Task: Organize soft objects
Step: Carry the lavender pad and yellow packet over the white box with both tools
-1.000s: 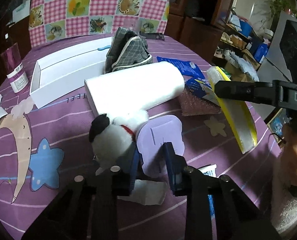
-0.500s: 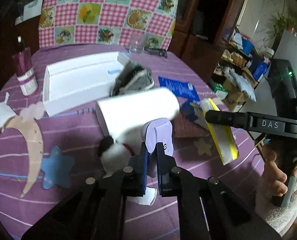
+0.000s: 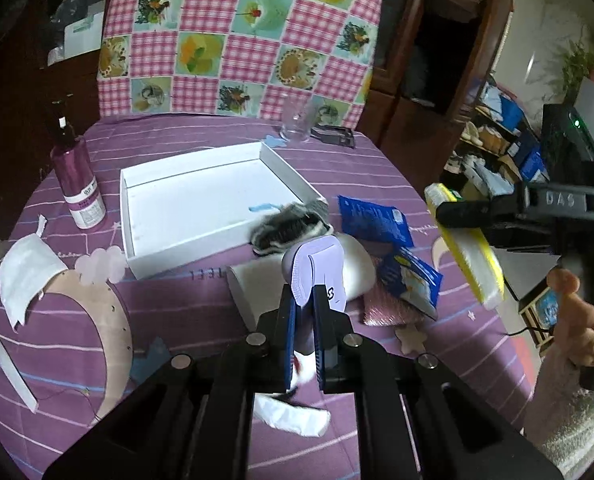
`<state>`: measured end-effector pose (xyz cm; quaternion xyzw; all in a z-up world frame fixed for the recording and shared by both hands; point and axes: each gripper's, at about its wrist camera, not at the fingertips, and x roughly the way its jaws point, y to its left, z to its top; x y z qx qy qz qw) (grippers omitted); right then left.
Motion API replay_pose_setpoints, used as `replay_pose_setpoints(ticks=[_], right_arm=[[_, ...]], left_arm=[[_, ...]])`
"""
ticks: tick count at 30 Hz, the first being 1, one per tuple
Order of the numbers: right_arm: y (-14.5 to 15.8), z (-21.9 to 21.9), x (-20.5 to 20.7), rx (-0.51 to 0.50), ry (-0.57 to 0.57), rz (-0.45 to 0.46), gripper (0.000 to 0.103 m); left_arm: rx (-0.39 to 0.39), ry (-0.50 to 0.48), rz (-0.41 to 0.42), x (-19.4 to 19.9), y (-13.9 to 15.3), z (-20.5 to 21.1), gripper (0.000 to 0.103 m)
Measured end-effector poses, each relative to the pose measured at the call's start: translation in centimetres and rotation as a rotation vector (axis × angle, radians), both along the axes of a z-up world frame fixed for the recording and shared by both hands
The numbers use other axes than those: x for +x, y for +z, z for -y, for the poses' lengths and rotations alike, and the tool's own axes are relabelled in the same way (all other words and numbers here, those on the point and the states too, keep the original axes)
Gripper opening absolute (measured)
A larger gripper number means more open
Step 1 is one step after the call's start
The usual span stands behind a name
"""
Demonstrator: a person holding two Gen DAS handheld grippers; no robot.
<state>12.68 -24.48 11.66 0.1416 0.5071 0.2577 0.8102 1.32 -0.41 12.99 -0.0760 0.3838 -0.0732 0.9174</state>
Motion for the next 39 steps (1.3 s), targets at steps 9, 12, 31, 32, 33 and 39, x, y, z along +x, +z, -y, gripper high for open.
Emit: replay_pose_setpoints(ticks=[9,12,31,32,33,39], right_arm=[[1.5,-2.8,5.0,0.042,-0.014,-0.028,0.064],[1.7,-3.7,6.8,0.055,-0.014,-0.008,0.064],[-4.1,-14.5,15.9,-0.027,0.109,0.256,0.065],[-4.7,-14.9,15.7,-0.043,0.124,0.27,0.065],[-5.2,-15.4,15.7,-0.085,0.136,0.275,0.065],[-6.7,-16.5,16.0,-0.147,0.192,0.271,0.065]], left_arm=[[-0.022,0.059,-0.014,4.8,1.2,-1.8,0.006],[-0.053,0.079,-0.008,6.6,1.5,-2.8,0.007],[-0.257,0.275,-0.1,16.5,-6.0,-11.1,0.007],[-0.249,0.284,-0.113,16.7,-6.4,-11.4,0.007],[-0.24,0.291,-0.131,16.9,-6.9,-11.5,0.007],[-0.161,0.33,-0.226,18.1,-9.6,-11.2,0.007]])
